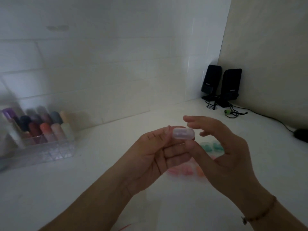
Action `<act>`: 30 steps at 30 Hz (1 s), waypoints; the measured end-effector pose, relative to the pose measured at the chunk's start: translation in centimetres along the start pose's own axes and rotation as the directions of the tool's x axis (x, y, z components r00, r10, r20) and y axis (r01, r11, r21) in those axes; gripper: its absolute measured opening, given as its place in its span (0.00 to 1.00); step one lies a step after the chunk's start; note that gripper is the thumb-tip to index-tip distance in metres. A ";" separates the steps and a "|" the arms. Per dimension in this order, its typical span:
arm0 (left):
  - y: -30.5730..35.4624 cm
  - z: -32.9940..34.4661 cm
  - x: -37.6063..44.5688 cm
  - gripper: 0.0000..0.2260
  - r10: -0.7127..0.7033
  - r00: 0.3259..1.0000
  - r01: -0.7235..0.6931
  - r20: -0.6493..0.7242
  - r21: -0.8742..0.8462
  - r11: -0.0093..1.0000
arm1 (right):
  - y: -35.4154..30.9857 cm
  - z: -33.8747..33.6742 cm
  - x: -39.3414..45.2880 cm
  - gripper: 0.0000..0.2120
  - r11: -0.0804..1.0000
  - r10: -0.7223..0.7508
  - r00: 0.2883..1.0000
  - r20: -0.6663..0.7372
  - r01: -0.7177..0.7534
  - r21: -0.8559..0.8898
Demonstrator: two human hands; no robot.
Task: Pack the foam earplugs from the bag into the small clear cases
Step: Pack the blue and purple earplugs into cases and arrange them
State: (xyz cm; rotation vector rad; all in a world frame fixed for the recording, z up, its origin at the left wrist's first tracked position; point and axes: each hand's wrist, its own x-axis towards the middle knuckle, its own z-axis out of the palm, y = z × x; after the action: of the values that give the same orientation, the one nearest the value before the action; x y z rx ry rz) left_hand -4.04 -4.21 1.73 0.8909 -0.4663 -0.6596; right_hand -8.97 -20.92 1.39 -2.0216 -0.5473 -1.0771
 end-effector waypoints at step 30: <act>-0.8 -0.9 0.5 0.22 0.041 0.988 -0.028 -0.148 0.084 0.996 | -1.0 2.0 -0.7 0.09 0.971 0.096 0.995 -0.006 -0.095 -0.220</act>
State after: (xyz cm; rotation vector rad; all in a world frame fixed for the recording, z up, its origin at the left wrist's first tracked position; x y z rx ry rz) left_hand -3.33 -4.42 0.65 1.0003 -0.3751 -0.5405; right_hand -8.97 -18.79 0.55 -2.2181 -0.3398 -1.1154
